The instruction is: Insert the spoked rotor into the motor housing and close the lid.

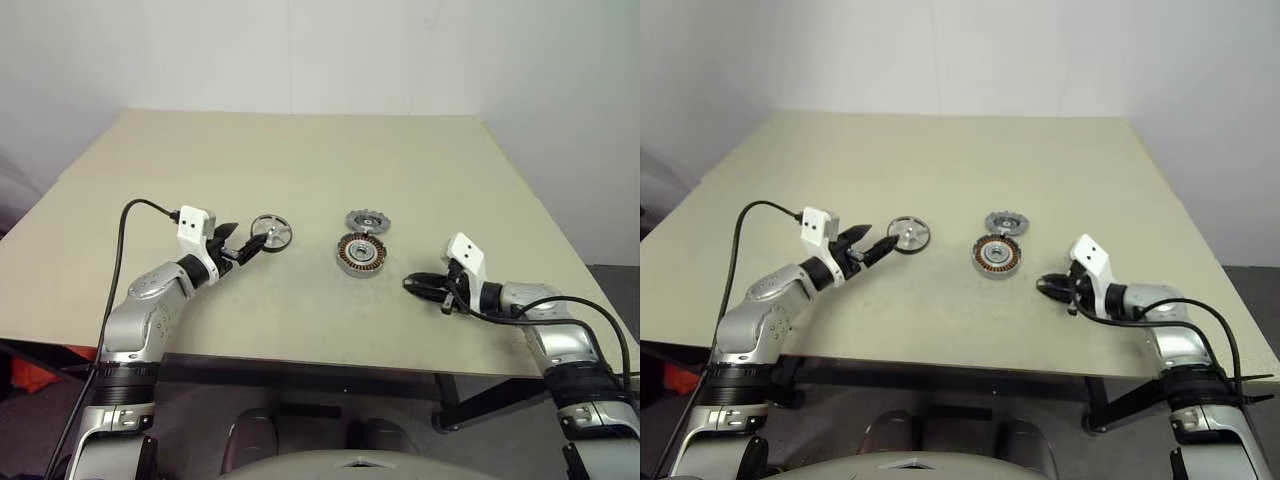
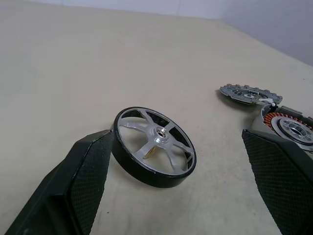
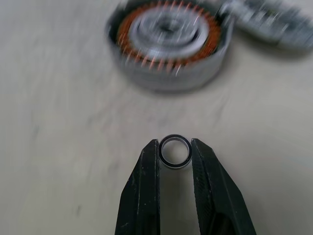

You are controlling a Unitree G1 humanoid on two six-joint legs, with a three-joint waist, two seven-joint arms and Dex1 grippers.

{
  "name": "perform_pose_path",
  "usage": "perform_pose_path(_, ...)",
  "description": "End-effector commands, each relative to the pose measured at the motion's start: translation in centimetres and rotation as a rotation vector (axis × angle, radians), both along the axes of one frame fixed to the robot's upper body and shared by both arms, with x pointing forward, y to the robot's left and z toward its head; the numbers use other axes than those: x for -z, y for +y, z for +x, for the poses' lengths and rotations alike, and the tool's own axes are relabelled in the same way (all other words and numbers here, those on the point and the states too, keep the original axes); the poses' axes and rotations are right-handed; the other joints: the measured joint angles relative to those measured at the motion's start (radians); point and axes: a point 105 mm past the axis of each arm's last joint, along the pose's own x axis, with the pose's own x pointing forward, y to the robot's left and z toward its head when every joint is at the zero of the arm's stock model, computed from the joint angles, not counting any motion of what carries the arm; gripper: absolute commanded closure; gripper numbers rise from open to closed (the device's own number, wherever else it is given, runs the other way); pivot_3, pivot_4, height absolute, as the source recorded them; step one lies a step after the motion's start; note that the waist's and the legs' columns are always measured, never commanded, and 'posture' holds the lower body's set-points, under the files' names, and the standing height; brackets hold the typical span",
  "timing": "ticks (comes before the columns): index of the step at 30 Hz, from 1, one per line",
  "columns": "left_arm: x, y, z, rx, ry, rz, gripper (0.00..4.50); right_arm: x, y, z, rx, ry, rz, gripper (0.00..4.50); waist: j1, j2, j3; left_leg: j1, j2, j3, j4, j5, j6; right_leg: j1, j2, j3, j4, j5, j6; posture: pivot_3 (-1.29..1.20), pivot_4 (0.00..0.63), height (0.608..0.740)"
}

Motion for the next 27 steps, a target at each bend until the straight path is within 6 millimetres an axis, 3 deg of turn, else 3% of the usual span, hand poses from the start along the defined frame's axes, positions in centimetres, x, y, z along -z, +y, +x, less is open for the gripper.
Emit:
perform_pose_path(1, -1.2, 0.2, 0.3, -0.006, -0.047, 0.005, 0.00, -4.6, 1.4, 1.8, -0.005, -0.144, 0.094, 3.89, 0.001, 0.000, 0.000, 0.000, 0.000, 0.000, 0.000, 0.000, 0.000, 0.000, 0.000, 0.000, 0.001, 0.000, 0.000, 0.00, 0.000, 0.740)
perform_pose_path(4, -1.2, 0.2, 0.4, -0.007, -0.046, 0.006, 0.00, -6.8, 2.6, 2.8, -0.008, -0.208, 0.153, 3.89, 0.002, 0.000, 0.000, 0.000, 0.000, 0.000, 0.000, 0.000, 0.000, -0.001, 0.000, 0.000, 0.001, 0.000, 0.000, 0.00, 0.000, 0.740)
perform_pose_path(7, -1.2, 0.2, 0.4, -0.009, -0.047, 0.007, 0.00, -7.5, 3.5, 3.4, -0.017, -0.224, 0.166, 3.89, 0.002, 0.000, 0.000, 0.000, 0.000, 0.000, 0.000, 0.000, 0.000, -0.001, 0.000, 0.001, 0.002, 0.000, -0.001, 0.00, 0.000, 0.740)
perform_pose_path(17, -1.2, 0.6, 0.2, -0.029, -0.049, 0.011, 0.00, -4.7, 5.4, 3.9, -0.073, -0.177, 0.133, 3.89, 0.003, 0.000, 0.000, -0.002, 0.000, 0.000, 0.000, 0.000, -0.001, -0.003, 0.000, 0.001, 0.003, 0.002, -0.003, 0.00, 0.000, 0.740)
perform_pose_path(27, -1.2, 0.8, 0.1, -0.040, -0.051, 0.013, 0.00, -3.4, 7.2, 4.8, -0.084, -0.167, 0.129, 3.89, 0.001, 0.000, 0.000, -0.002, 0.000, 0.001, 0.000, 0.000, -0.001, -0.003, 0.000, 0.001, 0.003, 0.003, -0.004, 0.00, 0.000, 0.740)
